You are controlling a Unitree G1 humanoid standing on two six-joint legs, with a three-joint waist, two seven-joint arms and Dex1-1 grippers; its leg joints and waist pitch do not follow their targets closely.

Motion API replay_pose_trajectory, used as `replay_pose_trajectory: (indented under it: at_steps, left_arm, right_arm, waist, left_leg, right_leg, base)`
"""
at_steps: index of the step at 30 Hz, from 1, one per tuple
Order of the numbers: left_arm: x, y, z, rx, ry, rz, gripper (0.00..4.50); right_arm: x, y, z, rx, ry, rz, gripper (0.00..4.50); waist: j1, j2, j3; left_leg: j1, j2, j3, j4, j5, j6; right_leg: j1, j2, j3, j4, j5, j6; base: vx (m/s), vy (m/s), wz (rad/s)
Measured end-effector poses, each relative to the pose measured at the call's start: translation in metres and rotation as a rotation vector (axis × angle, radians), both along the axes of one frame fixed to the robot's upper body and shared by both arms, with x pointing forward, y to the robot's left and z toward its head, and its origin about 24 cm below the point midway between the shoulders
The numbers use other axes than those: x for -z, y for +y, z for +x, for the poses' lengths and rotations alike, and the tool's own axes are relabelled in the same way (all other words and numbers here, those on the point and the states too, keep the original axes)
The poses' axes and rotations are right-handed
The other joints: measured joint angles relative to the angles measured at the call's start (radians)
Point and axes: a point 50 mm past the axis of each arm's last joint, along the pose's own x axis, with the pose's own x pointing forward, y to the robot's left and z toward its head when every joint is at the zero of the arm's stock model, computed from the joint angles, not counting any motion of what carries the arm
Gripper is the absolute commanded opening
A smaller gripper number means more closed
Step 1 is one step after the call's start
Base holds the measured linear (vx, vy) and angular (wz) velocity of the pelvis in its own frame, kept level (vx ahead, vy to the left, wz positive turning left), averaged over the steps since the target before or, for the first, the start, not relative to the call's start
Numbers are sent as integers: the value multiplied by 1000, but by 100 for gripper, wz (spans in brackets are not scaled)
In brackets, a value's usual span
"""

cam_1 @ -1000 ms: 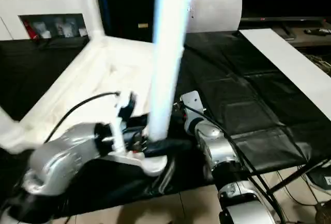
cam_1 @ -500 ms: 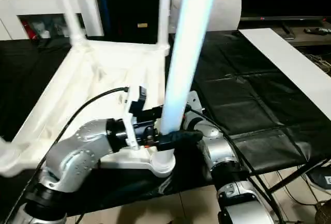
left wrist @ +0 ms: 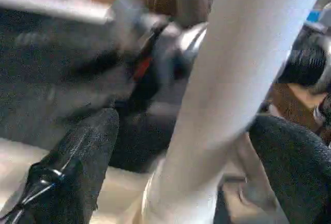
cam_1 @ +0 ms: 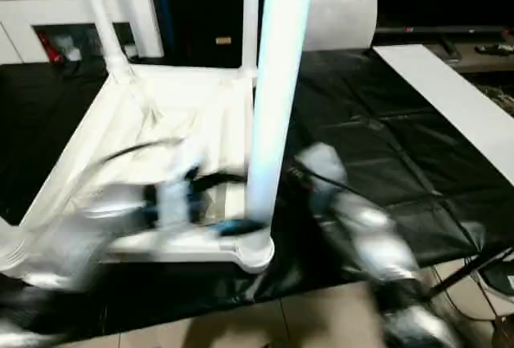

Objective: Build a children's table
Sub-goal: Rotate table base, then rotate leg to tighten

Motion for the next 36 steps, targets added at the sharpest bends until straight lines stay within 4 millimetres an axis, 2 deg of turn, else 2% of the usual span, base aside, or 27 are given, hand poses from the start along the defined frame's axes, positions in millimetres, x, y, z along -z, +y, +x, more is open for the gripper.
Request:
replay_pose_trajectory:
  at_steps: [3, 6, 10, 13, 15, 18, 20, 22, 23, 28, 29, 32, 36]
  left_arm:
    - [1, 5, -1, 67, -8, 40, 407]
    - [8, 22, 2, 90, -7, 150, 368]
    - [16, 33, 8, 135, -38, 282, 339]
    - [17, 30, 10, 175, -74, 331, 322]
    - [19, 28, 14, 183, -111, 370, 285]
    - [24, 27, 15, 188, -123, 406, 275]
    - [27, 25, 14, 195, -124, 416, 247]
    - [27, 24, 14, 198, -125, 414, 237]
    - [27, 22, 12, 204, -127, 409, 212]
    - [37, 15, 3, 221, -103, 395, 181]
    - [37, 14, 3, 223, -105, 396, 160]
    - [37, 12, 1, 241, -119, 412, 151]
    - [39, 10, 1, 227, -161, 444, 114]
  right_arm:
    - [-9, 4, -5, -80, -23, 8, 450]
    - [-14, -6, -14, -145, -17, -20, 450]
    - [-18, -11, -27, -252, 23, -39, 450]
    - [-20, -7, -35, -337, 39, -43, 450]
    - [-22, -5, -41, -393, 59, -45, 450]
    - [-25, -6, -48, -432, 80, -43, 450]
    - [-27, -8, -55, -444, 87, -50, 450]
    - [-28, -6, -56, -451, 89, -47, 450]
    - [-27, -7, -58, -453, 92, -48, 450]
    - [-25, -9, -68, -457, 120, -56, 450]
    - [-26, -9, -71, -460, 125, -53, 450]
    - [-27, -9, -74, -467, 129, -53, 450]
    - [-30, -9, -76, -461, 126, -50, 450]
  waist:
    - [5, 2, -1]
    - [14, 4, -2]
    - [23, 5, -2]
    - [26, 6, -2]
    - [28, 6, -2]
    - [28, 7, -3]
    - [28, 8, -3]
    - [24, 9, -4]
    - [24, 11, -5]
    - [25, 13, -7]
    - [26, 13, -7]
    - [26, 13, -7]
    - [25, 13, -7]
  left_leg:
    - [0, 0, 0, 0, 0, 0]
    - [0, 0, 0, 0, 0, 0]
    - [1, -1, 0, 0, 0, 0]
    - [1, -1, 0, 0, 0, 1]
    - [1, -1, 0, 0, 0, 1]
    - [1, -1, 0, 0, 0, 1]
    - [0, -1, 0, 0, 0, 1]
    - [-1, 0, 0, 0, 0, 1]
    - [-1, 0, 0, 0, 0, 1]
    - [-1, 0, 0, -1, 0, 1]
    - [-1, -1, 0, -1, 0, 1]
    - [-1, -1, 0, -1, 0, 1]
    - [-1, -1, 0, -1, 0, 1]
  right_leg:
    - [0, 0, 0, 0, 0, -1]
    - [0, 0, 0, -1, 0, 0]
    - [0, -1, 0, -2, 0, 0]
    - [0, -1, 0, -2, 0, 0]
    - [1, -2, 0, -2, 0, 0]
    - [1, -2, 0, -2, 0, 0]
    - [1, -1, 0, -2, 0, 0]
    - [1, -1, 0, -1, 0, 0]
    - [1, -1, 0, -1, 0, 0]
    - [2, -1, 0, -1, -1, 1]
    - [2, -1, 0, -1, -1, 1]
    - [3, -2, 0, -2, -4, 7]
    - [3, -2, 0, -2, -4, 7]
  base:
    - [0, 0, 0]
    - [0, 0, 0]
    - [0, 0, 0]
    - [0, 0, 0]
    - [0, 0, 0]
    - [0, 0, 0]
    - [0, 0, 0]
    - [0, 0, 0]
    - [0, 0, 0]
    - [0, 0, 0]
    - [0, 0, 0]
    - [0, 0, 0]
    - [0, 0, 0]
